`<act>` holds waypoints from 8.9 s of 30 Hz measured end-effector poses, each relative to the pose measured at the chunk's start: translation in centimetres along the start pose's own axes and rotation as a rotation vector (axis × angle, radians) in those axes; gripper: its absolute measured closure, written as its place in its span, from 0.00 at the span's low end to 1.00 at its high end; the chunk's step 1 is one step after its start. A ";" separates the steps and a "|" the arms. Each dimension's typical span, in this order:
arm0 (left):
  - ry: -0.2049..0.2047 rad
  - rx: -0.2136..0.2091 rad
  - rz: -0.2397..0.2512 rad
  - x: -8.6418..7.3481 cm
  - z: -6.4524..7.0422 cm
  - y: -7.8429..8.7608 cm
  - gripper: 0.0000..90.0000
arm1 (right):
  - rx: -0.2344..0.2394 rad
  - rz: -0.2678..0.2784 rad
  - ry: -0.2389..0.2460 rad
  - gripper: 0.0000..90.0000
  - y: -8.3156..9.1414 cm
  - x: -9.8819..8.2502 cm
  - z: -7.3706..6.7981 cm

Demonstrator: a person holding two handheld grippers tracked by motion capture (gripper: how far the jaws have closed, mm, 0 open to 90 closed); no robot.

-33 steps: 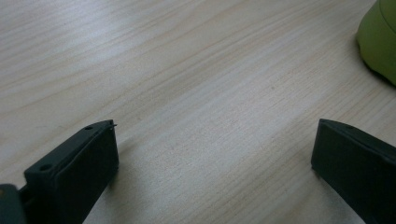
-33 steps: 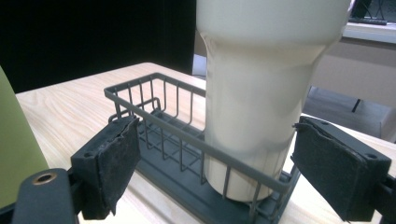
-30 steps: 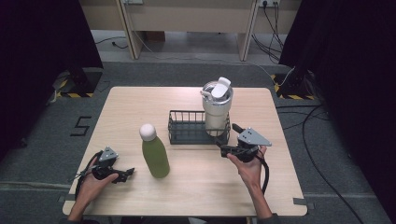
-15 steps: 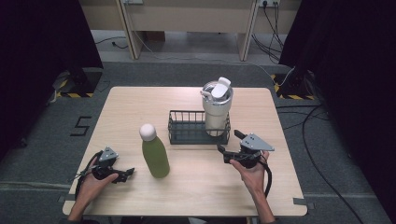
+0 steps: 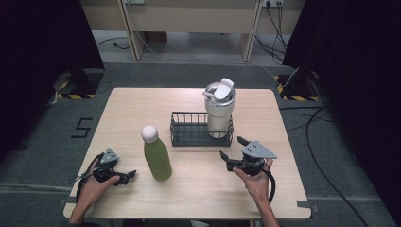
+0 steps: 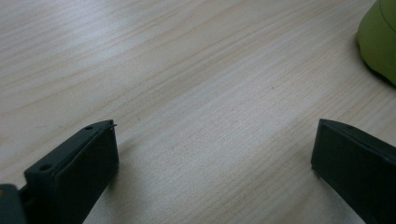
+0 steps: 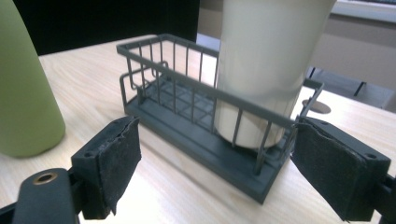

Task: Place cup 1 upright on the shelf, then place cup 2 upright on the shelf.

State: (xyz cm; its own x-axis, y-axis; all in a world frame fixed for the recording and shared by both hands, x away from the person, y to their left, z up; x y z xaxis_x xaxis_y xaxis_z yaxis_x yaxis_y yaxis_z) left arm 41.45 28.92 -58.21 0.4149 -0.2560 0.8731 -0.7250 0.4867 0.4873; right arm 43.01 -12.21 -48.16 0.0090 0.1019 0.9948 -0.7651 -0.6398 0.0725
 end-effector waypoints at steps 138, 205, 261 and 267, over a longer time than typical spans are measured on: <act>-0.040 -0.167 0.299 3.5 3.6 2.1 0.17 | -0.064 -0.473 -0.096 0.03 6.3 -10.0 -1.4; -0.058 -0.358 0.430 8.8 10.7 -0.6 0.16 | -0.060 -0.474 -0.088 0.02 6.3 -10.1 -1.3; -0.097 -0.343 0.480 13.4 11.8 -1.2 0.22 | -0.053 -0.475 -0.083 0.02 6.2 -10.1 -1.3; -0.117 -0.362 0.483 14.5 12.3 -1.1 0.22 | -0.051 -0.474 -0.083 0.02 6.2 -10.1 -1.3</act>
State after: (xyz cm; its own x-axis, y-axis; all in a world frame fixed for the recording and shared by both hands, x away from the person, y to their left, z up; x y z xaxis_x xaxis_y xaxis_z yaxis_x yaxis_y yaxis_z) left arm 41.49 14.44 -45.92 0.0084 -0.0157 0.9998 -0.5752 0.8178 0.0177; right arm 37.30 -16.22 -57.80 0.4136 0.3110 0.8557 -0.6948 -0.4996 0.5174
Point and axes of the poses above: each handheld gripper's, and its own axes: y roughly backward along the jaws, x roughly out of its top, z roughly to its right, the point moved 8 cm from there along -y, roughly forward along the jaws, and after that the axes turned 14 degrees about z, right-handed, at the moved point
